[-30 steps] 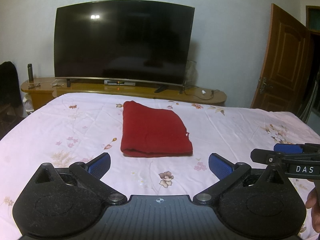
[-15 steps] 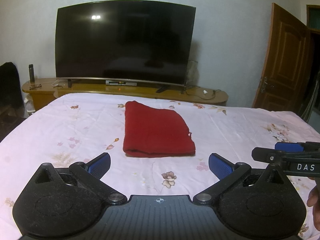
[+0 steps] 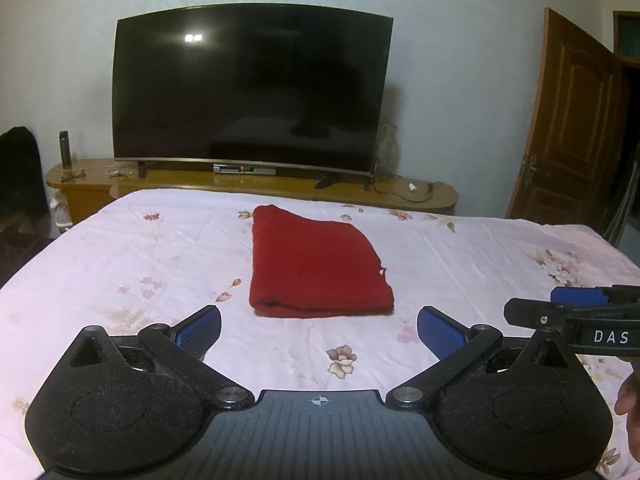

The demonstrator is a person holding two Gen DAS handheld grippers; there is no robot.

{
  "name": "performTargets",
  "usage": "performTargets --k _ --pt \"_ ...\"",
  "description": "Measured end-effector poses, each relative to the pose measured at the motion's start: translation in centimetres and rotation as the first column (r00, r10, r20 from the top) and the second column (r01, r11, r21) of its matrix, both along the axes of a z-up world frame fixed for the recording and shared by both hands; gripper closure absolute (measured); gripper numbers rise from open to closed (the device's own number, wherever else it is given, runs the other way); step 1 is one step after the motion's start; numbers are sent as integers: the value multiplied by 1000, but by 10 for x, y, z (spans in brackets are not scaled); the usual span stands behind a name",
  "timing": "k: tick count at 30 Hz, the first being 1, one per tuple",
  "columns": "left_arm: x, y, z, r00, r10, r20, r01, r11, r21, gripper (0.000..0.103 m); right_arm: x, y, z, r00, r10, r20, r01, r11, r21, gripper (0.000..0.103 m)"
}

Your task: Fold small clothes

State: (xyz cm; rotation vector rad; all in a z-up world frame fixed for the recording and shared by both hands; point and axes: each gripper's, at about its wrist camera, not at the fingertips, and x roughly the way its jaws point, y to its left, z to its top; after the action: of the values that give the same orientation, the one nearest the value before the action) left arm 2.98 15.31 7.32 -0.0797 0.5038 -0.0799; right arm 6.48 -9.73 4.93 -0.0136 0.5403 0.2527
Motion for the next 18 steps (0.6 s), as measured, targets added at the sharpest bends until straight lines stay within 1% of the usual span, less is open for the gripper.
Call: performTargets --k 5,12,15,18 --pt "0 4 -2 1000 -4 6 4 1000 -8 0 1 1 -3 1000 4 -1 -4 1000 -10 22" --pt "-3 7 -2 999 -16 31 16 1000 8 0 1 5 -4 1000 10 -3 -10 1000 -22 22" --pt "-6 9 -1 999 -4 54 3 1000 9 0 1 7 -4 1000 14 -3 -14 1000 -27 22" --pt "-6 13 1 999 7 49 -7 1000 1 0 0 9 -3 1000 21 0 -21 999 -30 22"
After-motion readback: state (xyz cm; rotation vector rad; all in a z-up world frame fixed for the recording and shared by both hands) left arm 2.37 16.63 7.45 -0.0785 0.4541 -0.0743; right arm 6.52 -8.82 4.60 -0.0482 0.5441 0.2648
